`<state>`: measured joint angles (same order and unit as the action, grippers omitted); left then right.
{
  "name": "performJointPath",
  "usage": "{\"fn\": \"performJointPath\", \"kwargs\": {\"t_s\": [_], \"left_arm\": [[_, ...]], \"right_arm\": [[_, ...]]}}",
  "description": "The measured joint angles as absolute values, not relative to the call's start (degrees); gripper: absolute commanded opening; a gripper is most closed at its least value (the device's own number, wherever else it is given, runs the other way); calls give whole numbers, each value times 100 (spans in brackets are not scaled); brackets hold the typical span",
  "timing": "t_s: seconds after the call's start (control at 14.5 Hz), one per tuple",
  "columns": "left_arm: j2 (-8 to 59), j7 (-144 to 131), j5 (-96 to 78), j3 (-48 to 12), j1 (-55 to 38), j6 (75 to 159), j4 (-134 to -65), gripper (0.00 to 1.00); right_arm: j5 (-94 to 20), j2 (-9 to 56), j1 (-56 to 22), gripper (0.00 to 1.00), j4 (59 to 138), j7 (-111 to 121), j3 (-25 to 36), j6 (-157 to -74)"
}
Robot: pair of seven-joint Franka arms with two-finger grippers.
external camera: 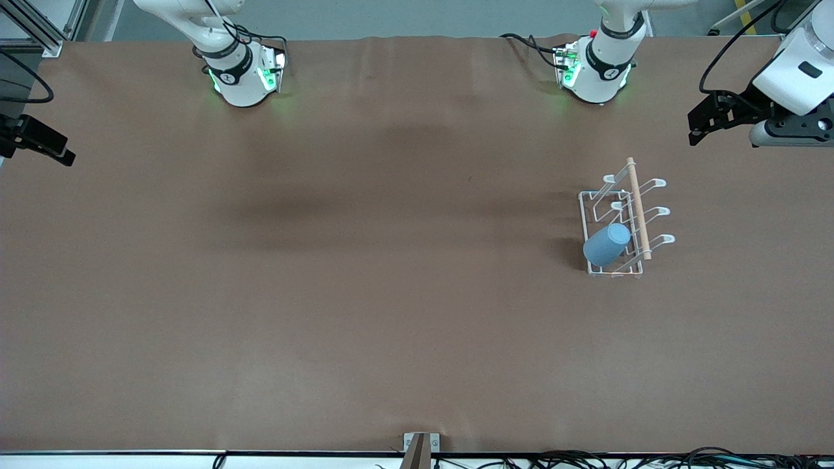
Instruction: Hang cup on cup holder
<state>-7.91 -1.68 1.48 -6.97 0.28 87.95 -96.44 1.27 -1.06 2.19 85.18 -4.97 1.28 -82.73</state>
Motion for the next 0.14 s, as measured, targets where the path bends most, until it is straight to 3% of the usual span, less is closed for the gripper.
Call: {"fn": "performJointPath", "kwargs": {"t_s": [0.14], "left_arm": [[-791, -156, 146, -697, 28, 8796, -9634, 100]], "right_arm": [[127, -106, 219, 100, 8518, -497, 128, -8273]]}}
